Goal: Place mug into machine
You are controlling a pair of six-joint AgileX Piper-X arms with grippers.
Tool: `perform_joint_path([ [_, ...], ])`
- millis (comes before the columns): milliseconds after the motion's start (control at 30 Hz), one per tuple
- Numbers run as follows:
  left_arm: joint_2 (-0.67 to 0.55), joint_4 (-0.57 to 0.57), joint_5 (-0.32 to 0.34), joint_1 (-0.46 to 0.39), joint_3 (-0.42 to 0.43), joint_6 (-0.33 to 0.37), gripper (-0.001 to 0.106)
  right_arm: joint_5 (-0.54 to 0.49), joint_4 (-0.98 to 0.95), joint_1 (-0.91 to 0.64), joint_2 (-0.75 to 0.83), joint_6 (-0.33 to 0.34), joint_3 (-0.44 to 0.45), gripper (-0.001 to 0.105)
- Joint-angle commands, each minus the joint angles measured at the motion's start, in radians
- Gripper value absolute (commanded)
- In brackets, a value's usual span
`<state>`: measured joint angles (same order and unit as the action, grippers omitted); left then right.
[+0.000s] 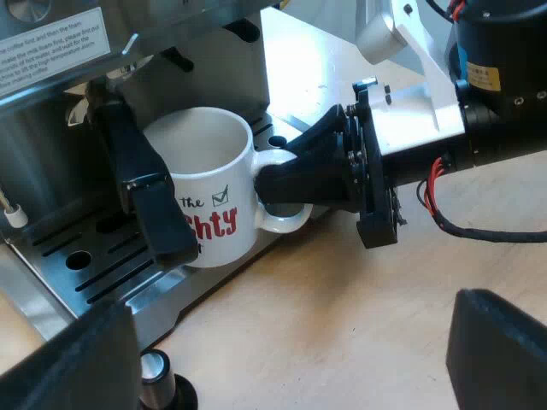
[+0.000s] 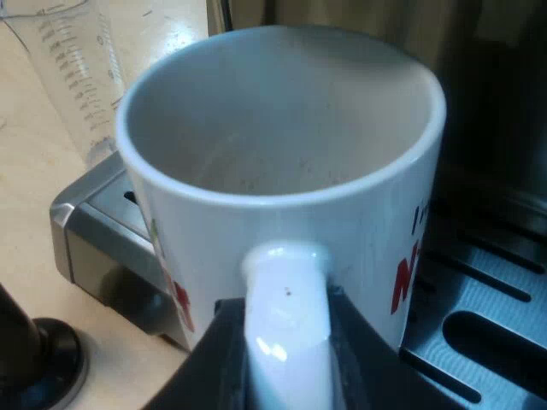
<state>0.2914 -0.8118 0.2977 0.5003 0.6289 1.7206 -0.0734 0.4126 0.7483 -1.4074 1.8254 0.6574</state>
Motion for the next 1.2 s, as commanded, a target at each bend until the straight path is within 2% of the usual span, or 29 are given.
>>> perform_joint_path([
  [33, 0.001, 0.01, -0.001, 0.005, -0.003, 0.002, 0.079, -0.006, 0.063, 0.003, 0.011, 0.009, 0.018, 0.0],
  [600, 0.001, 0.01, -0.001, 0.005, -0.003, 0.002, 0.079, -0.02, 0.063, 0.003, 0.011, 0.009, 0.018, 0.0],
  [900, 0.001, 0.01, -0.001, 0.005, -0.003, 0.002, 0.079, -0.073, 0.063, 0.003, 0.007, 0.009, 0.018, 0.0],
  [1200, 0.001, 0.01, -0.001, 0.005, -0.003, 0.002, 0.079, -0.073, 0.152, 0.003, -0.059, 0.009, 0.018, 0.0],
])
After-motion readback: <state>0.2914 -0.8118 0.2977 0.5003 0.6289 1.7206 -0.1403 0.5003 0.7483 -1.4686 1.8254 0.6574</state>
